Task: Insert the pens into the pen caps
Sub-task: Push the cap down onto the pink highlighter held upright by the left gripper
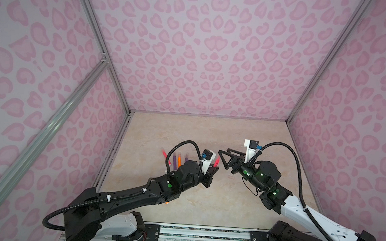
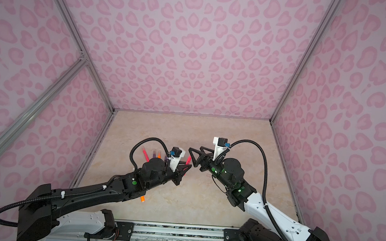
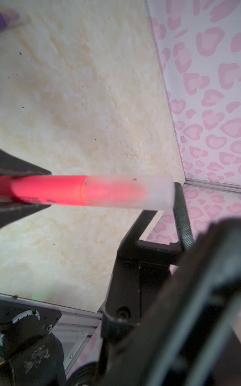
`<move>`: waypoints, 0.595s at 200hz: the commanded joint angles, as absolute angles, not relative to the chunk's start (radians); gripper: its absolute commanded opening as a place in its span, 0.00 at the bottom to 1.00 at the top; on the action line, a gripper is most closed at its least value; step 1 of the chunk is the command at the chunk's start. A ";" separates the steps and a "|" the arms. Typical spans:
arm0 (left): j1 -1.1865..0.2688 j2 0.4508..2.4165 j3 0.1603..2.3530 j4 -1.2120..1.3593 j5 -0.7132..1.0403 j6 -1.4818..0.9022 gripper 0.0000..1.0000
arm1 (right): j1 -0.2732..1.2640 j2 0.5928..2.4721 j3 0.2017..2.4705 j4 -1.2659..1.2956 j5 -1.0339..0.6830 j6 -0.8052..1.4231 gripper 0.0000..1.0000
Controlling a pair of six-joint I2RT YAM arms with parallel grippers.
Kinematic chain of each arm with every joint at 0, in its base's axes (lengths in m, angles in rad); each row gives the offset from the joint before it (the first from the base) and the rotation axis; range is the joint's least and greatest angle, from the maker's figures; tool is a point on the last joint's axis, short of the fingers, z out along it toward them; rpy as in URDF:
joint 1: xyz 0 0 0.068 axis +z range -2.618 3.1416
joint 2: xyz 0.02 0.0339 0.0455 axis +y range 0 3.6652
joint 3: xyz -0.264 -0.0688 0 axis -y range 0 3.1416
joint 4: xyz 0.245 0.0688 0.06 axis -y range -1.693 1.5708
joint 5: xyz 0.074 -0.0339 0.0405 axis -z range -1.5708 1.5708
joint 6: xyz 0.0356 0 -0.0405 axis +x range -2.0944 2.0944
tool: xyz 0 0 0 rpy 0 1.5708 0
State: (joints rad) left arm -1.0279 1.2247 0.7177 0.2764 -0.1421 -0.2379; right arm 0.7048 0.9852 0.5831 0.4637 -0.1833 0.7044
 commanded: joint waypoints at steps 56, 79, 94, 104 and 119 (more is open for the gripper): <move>-1.150 1.283 0.776 0.264 -0.473 -0.099 0.04 | 0.706 1.036 0.643 0.394 -0.219 0.711 0.62; -1.157 1.302 0.793 0.250 -0.512 -0.098 0.04 | 0.708 1.052 0.655 0.373 -0.216 0.712 0.49; -1.157 1.305 0.797 0.247 -0.511 -0.099 0.03 | 0.708 1.062 0.660 0.371 -0.226 0.713 0.43; -1.158 1.308 0.799 0.243 -0.517 -0.100 0.04 | 0.709 1.068 0.666 0.369 -0.231 0.713 0.38; -1.158 1.311 0.799 0.242 -0.532 -0.097 0.04 | 0.710 1.077 0.677 0.355 -0.233 0.708 0.29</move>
